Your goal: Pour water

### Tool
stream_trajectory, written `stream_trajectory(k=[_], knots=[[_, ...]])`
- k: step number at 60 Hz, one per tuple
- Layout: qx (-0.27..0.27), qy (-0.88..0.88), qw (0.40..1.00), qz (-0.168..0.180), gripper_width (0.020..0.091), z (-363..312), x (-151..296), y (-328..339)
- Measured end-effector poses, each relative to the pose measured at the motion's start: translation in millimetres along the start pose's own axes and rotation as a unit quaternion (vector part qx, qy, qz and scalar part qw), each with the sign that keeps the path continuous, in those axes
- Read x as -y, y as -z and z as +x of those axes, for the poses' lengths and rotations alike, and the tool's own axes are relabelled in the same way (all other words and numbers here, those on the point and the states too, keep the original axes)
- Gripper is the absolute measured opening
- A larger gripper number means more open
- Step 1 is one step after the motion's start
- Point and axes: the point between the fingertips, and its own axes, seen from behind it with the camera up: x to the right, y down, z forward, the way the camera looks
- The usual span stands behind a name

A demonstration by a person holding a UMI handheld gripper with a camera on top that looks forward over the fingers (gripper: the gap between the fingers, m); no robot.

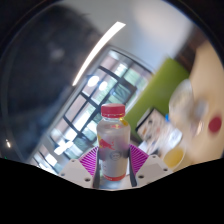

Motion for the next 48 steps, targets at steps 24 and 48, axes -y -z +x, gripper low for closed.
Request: stream_trajectory(k=[24, 48], knots=[[-0.277, 0.381, 0.882, -0.034, 0.0419, 245.8, 109.8, 88.0], [-0.291, 0.397, 0.868, -0.069, 0.0421, 327.6, 70.3, 87.7]])
